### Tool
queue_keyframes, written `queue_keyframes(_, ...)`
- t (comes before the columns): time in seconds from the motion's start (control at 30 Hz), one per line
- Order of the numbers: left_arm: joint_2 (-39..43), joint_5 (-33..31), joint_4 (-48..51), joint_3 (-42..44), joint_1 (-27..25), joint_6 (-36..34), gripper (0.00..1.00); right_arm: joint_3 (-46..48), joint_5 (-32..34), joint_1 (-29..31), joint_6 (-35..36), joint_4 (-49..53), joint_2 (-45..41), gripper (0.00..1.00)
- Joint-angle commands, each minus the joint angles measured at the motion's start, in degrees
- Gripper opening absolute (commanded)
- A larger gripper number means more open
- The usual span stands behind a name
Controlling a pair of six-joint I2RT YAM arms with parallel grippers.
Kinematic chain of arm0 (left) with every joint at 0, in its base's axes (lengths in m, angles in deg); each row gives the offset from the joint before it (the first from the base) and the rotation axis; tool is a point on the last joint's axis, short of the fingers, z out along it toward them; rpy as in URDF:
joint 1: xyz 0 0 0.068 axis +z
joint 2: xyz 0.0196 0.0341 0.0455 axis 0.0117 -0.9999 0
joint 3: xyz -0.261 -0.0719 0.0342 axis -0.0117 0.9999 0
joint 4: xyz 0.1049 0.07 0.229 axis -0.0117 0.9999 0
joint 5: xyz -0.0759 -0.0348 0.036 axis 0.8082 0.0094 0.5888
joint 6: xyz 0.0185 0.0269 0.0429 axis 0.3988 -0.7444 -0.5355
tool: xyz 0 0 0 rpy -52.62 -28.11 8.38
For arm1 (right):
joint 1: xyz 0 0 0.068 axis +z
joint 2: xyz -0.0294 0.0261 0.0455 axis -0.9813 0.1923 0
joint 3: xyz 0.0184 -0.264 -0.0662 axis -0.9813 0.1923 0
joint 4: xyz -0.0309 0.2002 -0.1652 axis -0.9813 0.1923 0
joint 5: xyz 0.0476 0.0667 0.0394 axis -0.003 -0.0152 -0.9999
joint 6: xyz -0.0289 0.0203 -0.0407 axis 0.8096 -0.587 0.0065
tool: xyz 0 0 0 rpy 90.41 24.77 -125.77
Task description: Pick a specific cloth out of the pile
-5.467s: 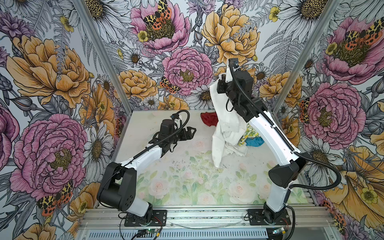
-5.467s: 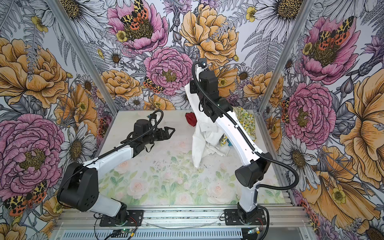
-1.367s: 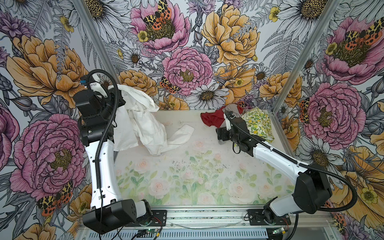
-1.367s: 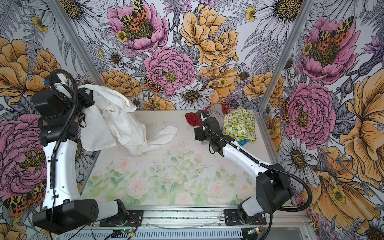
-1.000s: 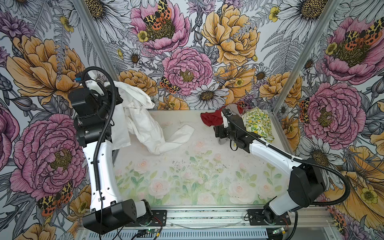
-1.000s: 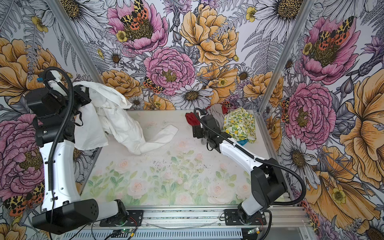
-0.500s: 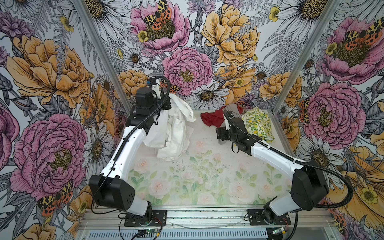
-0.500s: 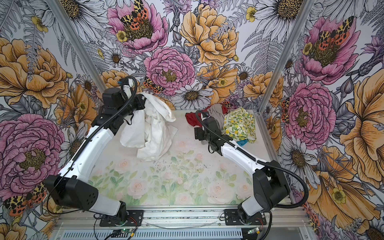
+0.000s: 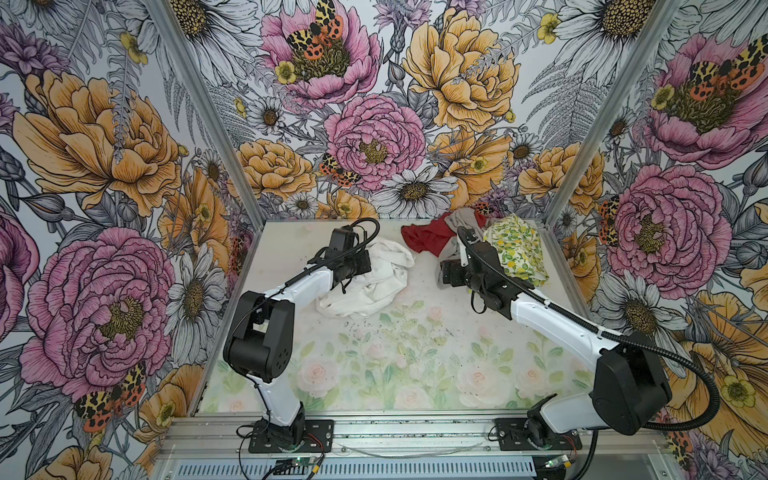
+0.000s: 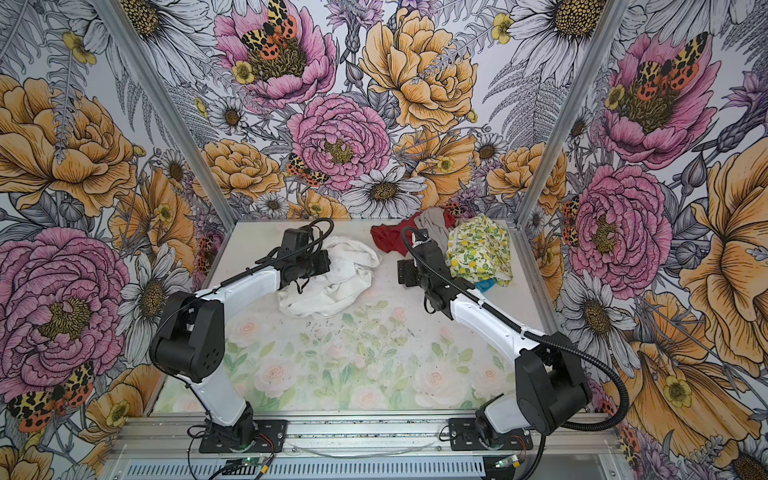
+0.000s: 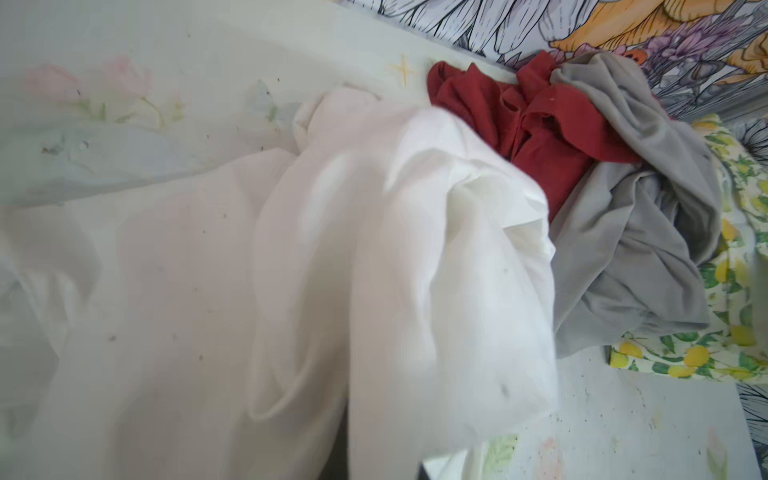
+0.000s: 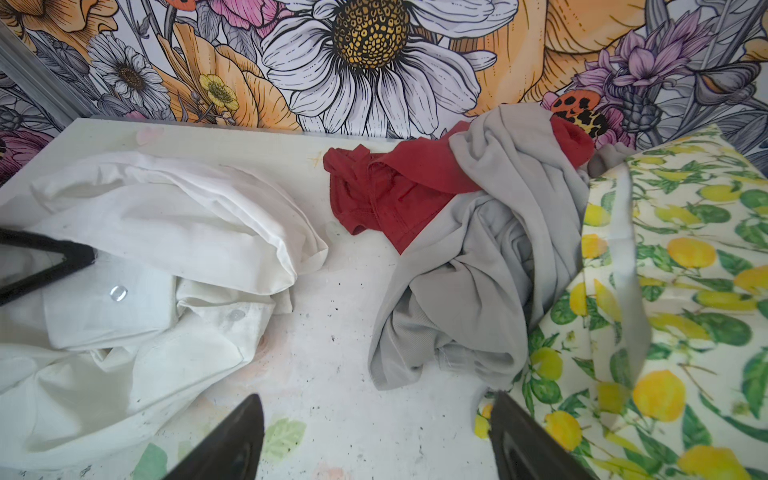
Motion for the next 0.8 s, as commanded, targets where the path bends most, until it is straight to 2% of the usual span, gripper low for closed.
queue_keyframes(0.0, -0.11, -1.82, -3.35, 3.80, 0.04, 2.88, 0.00, 0.79, 0.69, -0.32, -0.94, -2.56, -1.86, 0.86)
queue_keyframes(0.13, -2.35, -2.97, -4.61, 5.75, -0.39, 3.71, 0.00, 1.52, 0.20, -0.33, -1.79, -3.57, -1.86, 0.85)
queue_keyframes(0.33, -7.40, -6.13, -2.21, 3.31, 0.58, 3.79, 0.00, 2.58, -0.36, -0.33, -2.30, -3.67, -3.10, 0.85)
queue_keyframes(0.57, -8.45, -7.86, -0.02, 1.80, 5.53, 5.84, 0.00, 4.07, 0.42, -0.41, -1.97, -3.67, -4.93, 0.85)
queue_keyframes(0.77, -6.85, -6.64, 0.52, 1.59, 12.82, 6.94, 0.00, 3.96, 0.40, -0.42, -1.66, -3.67, -4.85, 0.85)
